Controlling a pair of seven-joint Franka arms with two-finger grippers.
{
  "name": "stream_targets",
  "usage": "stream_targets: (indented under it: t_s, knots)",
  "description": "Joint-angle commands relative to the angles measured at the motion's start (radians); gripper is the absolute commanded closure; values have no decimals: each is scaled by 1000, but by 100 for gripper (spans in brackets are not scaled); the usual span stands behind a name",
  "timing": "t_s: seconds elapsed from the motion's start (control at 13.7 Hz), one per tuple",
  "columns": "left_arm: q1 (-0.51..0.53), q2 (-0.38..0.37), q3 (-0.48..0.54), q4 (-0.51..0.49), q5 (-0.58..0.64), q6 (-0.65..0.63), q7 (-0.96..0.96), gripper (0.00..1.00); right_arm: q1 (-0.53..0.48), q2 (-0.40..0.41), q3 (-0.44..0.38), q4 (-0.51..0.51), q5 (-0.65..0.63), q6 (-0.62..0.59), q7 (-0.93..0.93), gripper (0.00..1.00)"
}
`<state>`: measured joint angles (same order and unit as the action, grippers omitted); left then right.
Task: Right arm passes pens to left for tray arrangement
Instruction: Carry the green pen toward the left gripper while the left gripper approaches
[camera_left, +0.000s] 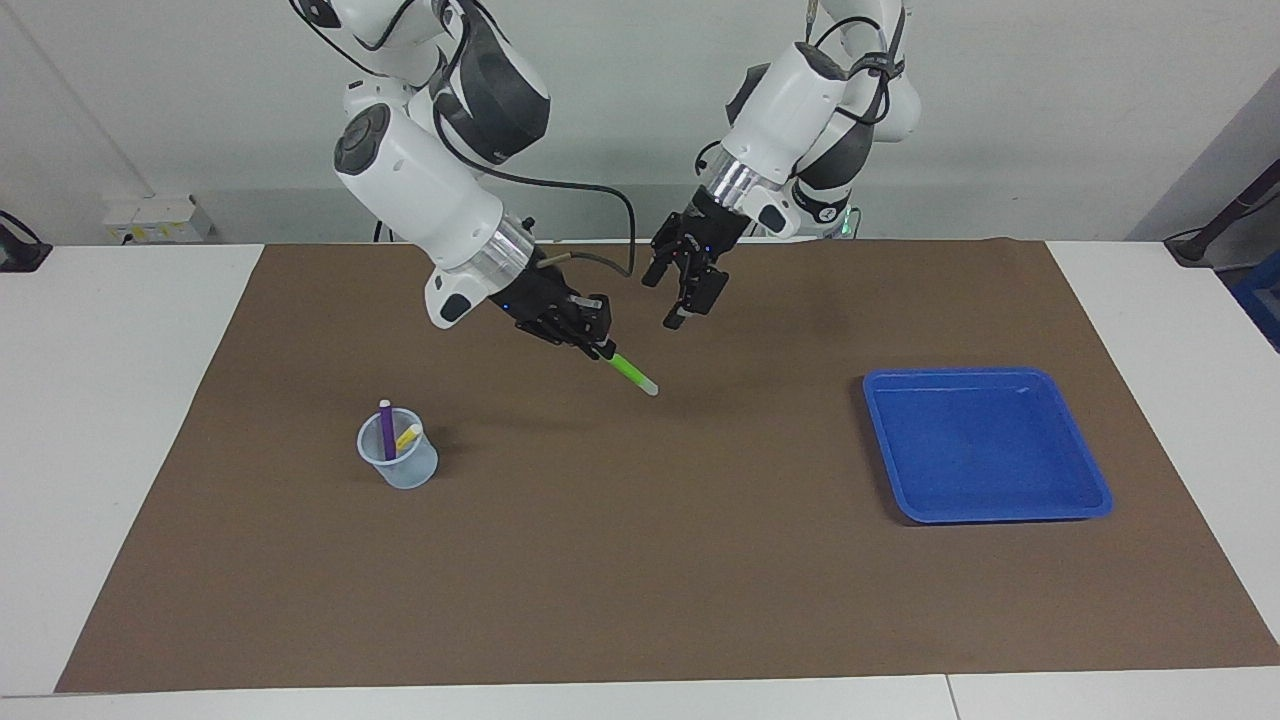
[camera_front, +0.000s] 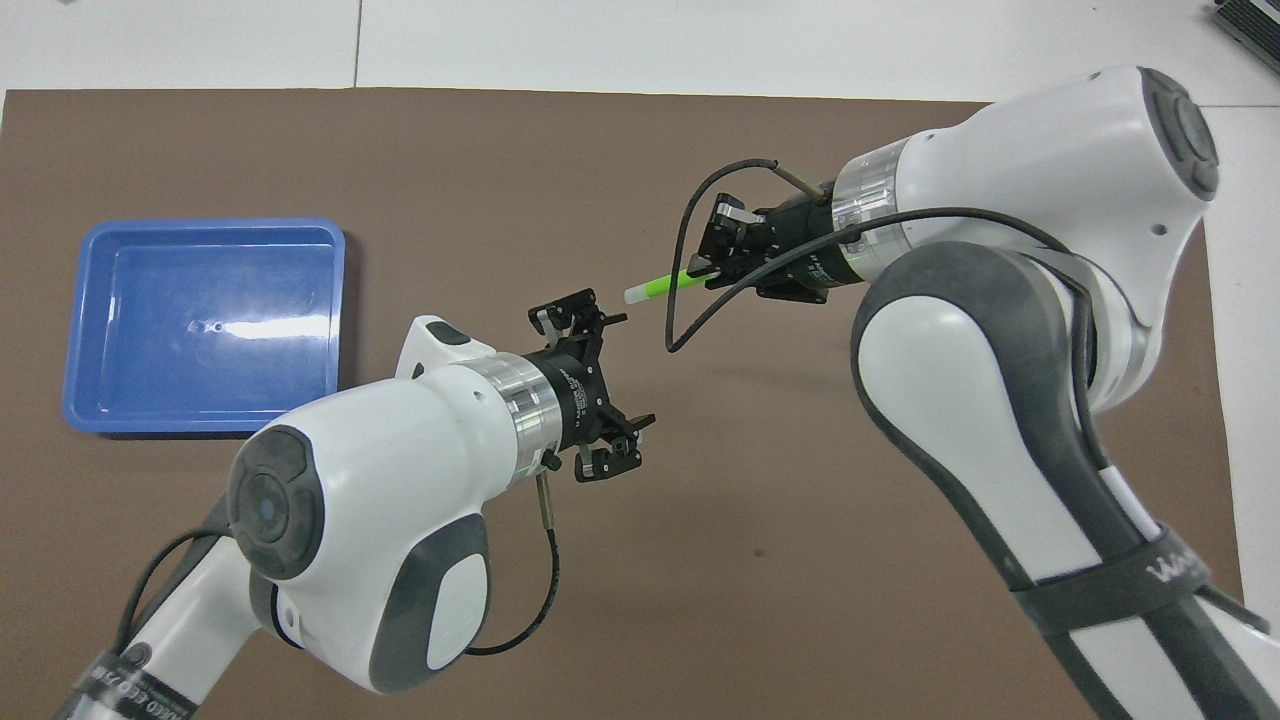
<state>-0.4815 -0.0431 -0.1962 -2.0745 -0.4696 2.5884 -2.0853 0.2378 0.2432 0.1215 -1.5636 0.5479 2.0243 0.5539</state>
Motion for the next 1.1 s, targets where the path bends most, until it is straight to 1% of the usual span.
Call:
stream_targets:
  t_s: [0.0, 0.22, 0.44, 0.51, 0.66, 0.95, 1.02]
  knots:
    - [-16, 55, 15, 26, -18, 118, -50, 0, 12, -4, -2, -10, 26, 40, 64, 98]
    - [-16, 101, 17, 53, -18, 165, -58, 0, 17, -4, 0, -10, 26, 60, 103, 98]
    - [-12, 175, 18, 134, -11, 205, -107, 0, 31, 1, -2, -9, 26, 99, 141, 98]
    - [-14, 189, 18, 143, -9, 217, -107, 0, 40, 1, 0, -9, 26, 115, 158, 98]
    - [-12, 203, 20, 146, -11, 272, -108, 0, 48, 1, -2, -9, 24, 140, 185, 98]
    - [-3, 212, 20, 151, -9, 277, -108, 0, 64, 1, -2, -12, 20, 145, 227, 98]
    - [-3, 212, 20, 151, -9, 276, -108, 3, 66, 1, -2, -16, 17, 143, 228, 98]
